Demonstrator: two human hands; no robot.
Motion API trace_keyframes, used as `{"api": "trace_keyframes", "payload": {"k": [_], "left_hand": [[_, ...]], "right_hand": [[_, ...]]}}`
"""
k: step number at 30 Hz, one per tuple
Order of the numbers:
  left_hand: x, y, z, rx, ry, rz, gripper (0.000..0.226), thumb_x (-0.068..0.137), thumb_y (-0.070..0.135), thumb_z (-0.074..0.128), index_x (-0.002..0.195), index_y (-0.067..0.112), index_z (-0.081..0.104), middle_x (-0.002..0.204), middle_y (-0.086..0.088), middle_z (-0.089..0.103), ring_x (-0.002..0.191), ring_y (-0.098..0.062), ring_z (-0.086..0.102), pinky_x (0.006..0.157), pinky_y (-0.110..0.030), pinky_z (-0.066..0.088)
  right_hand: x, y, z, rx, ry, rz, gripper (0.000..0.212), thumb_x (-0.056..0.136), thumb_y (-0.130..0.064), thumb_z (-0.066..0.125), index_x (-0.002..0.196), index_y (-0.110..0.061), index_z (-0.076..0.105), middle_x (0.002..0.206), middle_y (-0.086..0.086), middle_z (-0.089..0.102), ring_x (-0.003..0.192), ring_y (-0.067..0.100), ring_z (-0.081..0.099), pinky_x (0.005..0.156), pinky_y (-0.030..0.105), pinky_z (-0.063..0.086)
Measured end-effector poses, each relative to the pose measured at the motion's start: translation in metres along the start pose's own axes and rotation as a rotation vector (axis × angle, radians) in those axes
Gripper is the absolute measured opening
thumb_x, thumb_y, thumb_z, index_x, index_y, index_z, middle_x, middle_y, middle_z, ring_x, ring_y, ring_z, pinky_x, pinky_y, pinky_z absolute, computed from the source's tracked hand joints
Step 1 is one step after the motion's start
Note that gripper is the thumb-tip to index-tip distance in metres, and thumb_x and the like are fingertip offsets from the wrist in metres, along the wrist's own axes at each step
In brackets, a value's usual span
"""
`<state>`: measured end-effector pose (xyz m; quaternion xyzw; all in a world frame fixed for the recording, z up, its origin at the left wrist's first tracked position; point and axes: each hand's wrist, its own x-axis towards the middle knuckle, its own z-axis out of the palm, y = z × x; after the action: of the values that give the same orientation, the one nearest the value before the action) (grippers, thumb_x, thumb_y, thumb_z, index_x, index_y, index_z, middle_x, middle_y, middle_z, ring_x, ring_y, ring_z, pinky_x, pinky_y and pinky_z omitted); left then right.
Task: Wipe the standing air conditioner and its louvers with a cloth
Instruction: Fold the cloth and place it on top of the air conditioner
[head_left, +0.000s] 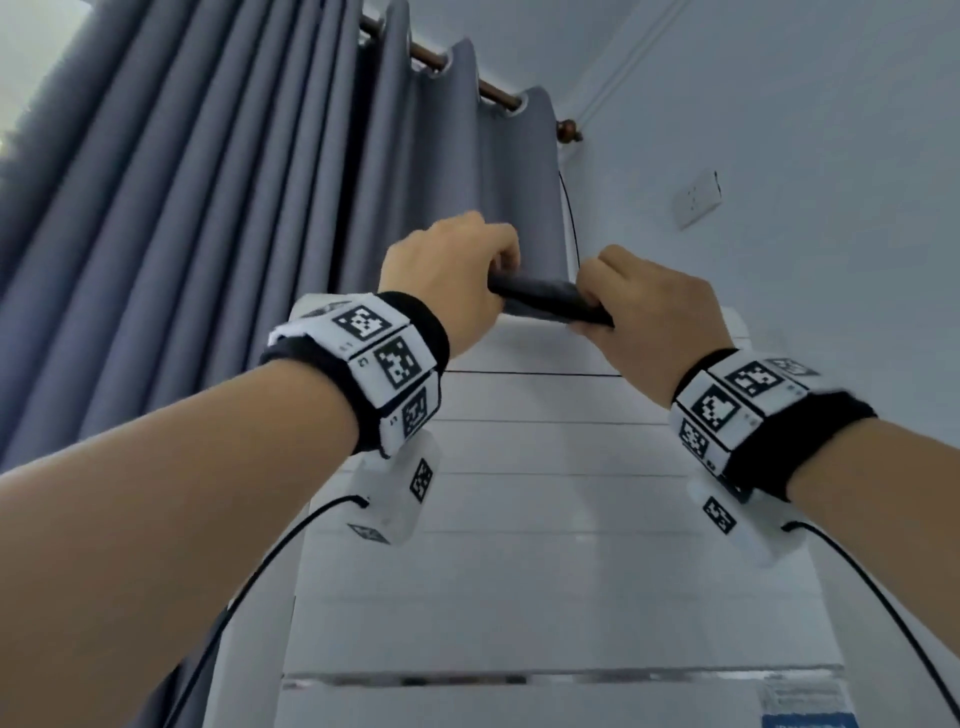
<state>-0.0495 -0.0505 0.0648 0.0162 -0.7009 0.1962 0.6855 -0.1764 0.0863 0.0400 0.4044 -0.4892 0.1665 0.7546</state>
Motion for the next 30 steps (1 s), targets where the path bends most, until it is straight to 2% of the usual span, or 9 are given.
{"api": "trace_keyframes", "payload": {"k": [5, 9, 12, 15, 16, 18, 20, 23, 30], "left_hand": [[0.022, -0.005, 0.006, -0.006, -0.01, -0.005, 0.016, 0.076, 0.014, 0.057, 0.086, 0.027, 0.06, 0.091, 0.002, 0.056, 0.086, -0.027, 0.056, 0.067, -0.032, 0.036], [0.036, -0.006, 0.013, 0.006, -0.104, -0.051, 0.025, 0.077, 0.011, 0.056, 0.095, 0.026, 0.065, 0.094, 0.0, 0.061, 0.094, -0.028, 0.057, 0.069, -0.028, 0.035], [0.034, -0.008, 0.02, -0.014, -0.28, -0.081, 0.03, 0.078, 0.009, 0.051, 0.099, 0.025, 0.066, 0.093, -0.002, 0.064, 0.087, -0.026, 0.056, 0.067, -0.027, 0.037], [0.027, -0.006, 0.025, -0.013, -0.488, -0.115, 0.026, 0.081, 0.011, 0.048, 0.098, 0.023, 0.063, 0.079, 0.0, 0.057, 0.082, -0.024, 0.054, 0.063, -0.026, 0.037], [0.026, -0.005, 0.027, -0.005, -0.538, -0.125, 0.029, 0.083, 0.014, 0.047, 0.107, 0.023, 0.061, 0.086, -0.001, 0.058, 0.09, -0.026, 0.056, 0.067, -0.027, 0.04], [0.024, -0.005, 0.031, -0.013, -0.634, -0.161, 0.047, 0.089, 0.02, 0.045, 0.135, 0.027, 0.043, 0.127, -0.005, 0.055, 0.12, -0.028, 0.049, 0.091, -0.031, 0.042], [0.022, -0.003, 0.031, -0.041, -0.693, -0.178, 0.065, 0.092, 0.025, 0.044, 0.148, 0.03, 0.014, 0.156, -0.004, 0.022, 0.139, -0.026, 0.028, 0.111, -0.033, 0.028], [0.019, 0.007, 0.032, 0.005, -0.676, -0.139, 0.075, 0.091, 0.028, 0.047, 0.148, 0.033, -0.002, 0.159, -0.002, -0.003, 0.145, -0.028, 0.005, 0.114, -0.04, 0.015], [0.015, 0.019, 0.037, 0.07, -0.69, -0.122, 0.062, 0.096, 0.026, 0.033, 0.15, 0.026, 0.002, 0.159, 0.002, -0.002, 0.146, -0.021, 0.0, 0.114, -0.041, 0.007]], "right_hand": [[0.022, 0.016, 0.003, -0.068, -0.072, -0.007, 0.015, 0.081, -0.016, 0.063, 0.087, -0.012, 0.05, 0.083, 0.005, 0.055, 0.071, 0.028, 0.049, 0.051, 0.032, 0.035], [0.04, 0.02, 0.011, -0.109, -0.161, 0.018, 0.017, 0.081, -0.005, 0.056, 0.084, -0.015, 0.043, 0.085, 0.007, 0.053, 0.062, 0.027, 0.039, 0.052, 0.032, 0.029], [0.045, 0.022, 0.018, -0.136, -0.235, 0.07, 0.025, 0.08, -0.001, 0.054, 0.081, -0.018, 0.036, 0.087, 0.007, 0.054, 0.064, 0.028, 0.04, 0.055, 0.033, 0.03], [0.044, 0.025, 0.027, -0.139, -0.365, 0.091, 0.019, 0.08, 0.002, 0.051, 0.089, -0.013, 0.044, 0.09, 0.009, 0.057, 0.074, 0.029, 0.048, 0.06, 0.032, 0.033], [0.042, 0.026, 0.03, -0.121, -0.401, 0.104, 0.019, 0.08, 0.003, 0.048, 0.091, -0.012, 0.045, 0.091, 0.01, 0.057, 0.076, 0.029, 0.048, 0.061, 0.033, 0.034], [0.036, 0.026, 0.035, -0.069, -0.469, 0.151, 0.019, 0.082, 0.003, 0.044, 0.094, -0.011, 0.047, 0.097, 0.011, 0.057, 0.083, 0.03, 0.051, 0.066, 0.034, 0.039], [0.031, 0.025, 0.039, -0.024, -0.521, 0.196, 0.022, 0.084, -0.001, 0.042, 0.104, -0.007, 0.05, 0.114, 0.01, 0.05, 0.098, 0.03, 0.052, 0.077, 0.036, 0.043], [0.028, 0.022, 0.04, -0.016, -0.503, 0.2, 0.031, 0.085, -0.009, 0.045, 0.116, -0.005, 0.049, 0.134, 0.008, 0.034, 0.114, 0.029, 0.043, 0.089, 0.04, 0.044], [0.02, 0.001, 0.042, 0.177, -0.609, 0.139, 0.049, 0.093, -0.022, 0.037, 0.141, -0.014, 0.03, 0.15, 0.001, 0.028, 0.134, 0.022, 0.027, 0.109, 0.041, 0.027]]}}
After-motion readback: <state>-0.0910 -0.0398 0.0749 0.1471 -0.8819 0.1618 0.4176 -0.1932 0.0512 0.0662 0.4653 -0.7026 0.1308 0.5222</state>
